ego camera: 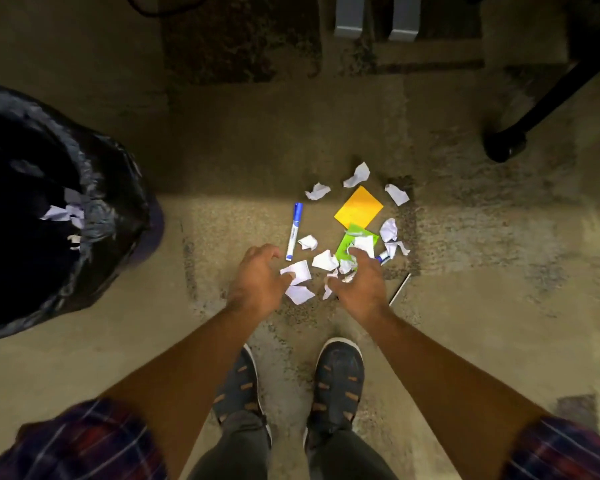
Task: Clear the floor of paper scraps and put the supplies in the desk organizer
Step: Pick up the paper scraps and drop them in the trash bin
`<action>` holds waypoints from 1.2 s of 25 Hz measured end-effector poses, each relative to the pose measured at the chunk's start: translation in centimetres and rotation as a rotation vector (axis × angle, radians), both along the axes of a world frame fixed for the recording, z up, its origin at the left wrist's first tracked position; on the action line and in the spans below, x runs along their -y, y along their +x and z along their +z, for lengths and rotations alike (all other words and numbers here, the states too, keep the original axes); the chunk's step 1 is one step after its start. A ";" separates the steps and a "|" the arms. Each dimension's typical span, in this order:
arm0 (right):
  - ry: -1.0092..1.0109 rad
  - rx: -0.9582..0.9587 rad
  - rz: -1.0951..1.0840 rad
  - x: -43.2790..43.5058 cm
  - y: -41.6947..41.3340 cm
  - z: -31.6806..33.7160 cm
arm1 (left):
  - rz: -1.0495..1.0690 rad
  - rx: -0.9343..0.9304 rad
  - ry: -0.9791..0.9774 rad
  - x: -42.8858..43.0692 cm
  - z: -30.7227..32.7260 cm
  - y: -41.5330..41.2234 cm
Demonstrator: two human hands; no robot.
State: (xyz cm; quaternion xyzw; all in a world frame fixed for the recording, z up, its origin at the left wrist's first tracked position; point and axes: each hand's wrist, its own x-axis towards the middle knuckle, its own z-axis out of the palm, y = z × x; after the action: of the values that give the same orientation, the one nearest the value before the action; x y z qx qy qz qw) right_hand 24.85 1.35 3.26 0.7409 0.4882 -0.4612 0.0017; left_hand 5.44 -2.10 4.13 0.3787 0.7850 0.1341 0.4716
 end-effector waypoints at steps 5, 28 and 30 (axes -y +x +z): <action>0.100 0.231 0.394 -2.0 5.3 -5.9 | -0.664 -0.302 -0.146 0.9 -5.4 3.0; 0.260 0.153 0.815 -0.5 -0.9 -9.4 | -0.681 -0.402 0.085 2.1 -10.2 3.1; 0.251 0.096 0.706 -0.7 -0.6 -8.9 | -0.562 -0.361 0.074 2.1 -9.3 2.7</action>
State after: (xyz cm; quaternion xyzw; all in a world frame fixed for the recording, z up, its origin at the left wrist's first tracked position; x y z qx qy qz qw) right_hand 24.25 2.04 -5.59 0.5422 0.7657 -0.3333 0.0927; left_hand 8.18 -4.21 -5.20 0.6149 0.7152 -0.0419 0.3296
